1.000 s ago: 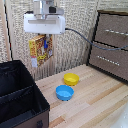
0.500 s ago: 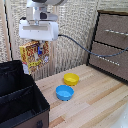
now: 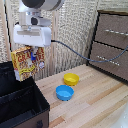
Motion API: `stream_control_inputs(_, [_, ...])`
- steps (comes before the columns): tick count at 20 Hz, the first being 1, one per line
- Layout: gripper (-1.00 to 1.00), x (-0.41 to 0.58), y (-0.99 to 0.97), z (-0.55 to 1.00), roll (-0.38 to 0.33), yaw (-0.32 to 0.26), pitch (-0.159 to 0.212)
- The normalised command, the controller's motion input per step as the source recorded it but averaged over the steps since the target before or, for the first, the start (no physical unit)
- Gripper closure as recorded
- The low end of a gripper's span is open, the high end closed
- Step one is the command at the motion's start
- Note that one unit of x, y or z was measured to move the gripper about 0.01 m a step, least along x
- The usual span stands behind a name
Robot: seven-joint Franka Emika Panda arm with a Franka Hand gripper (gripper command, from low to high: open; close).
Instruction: Position your gripper near the granola bar, please. Lightly grip the granola bar with your gripping tool. Relocate your gripper along with the granola bar toward the leading division of the caddy with caution. Gently release the granola bar into the leading division of the caddy.
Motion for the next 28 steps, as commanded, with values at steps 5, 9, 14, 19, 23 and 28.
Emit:
stream_control_inputs(5, [1.00,-0.109,0.72,0.00,-0.025,-0.132,0.040])
stream_control_inputs(9, [1.00,-0.008,0.71,0.00,-0.026,-0.157,0.034])
stream_control_inputs(14, [1.00,-0.045,0.67,-0.03,-0.023,-0.161,0.060])
stream_control_inputs(19, [1.00,-0.141,0.58,-0.01,-0.007,-0.163,0.080])
stream_control_inputs(23, [1.00,-0.259,0.54,-0.10,-0.032,-0.165,0.063])
stream_control_inputs(28, [1.00,-0.326,0.51,-0.36,-0.031,-0.160,-0.002])
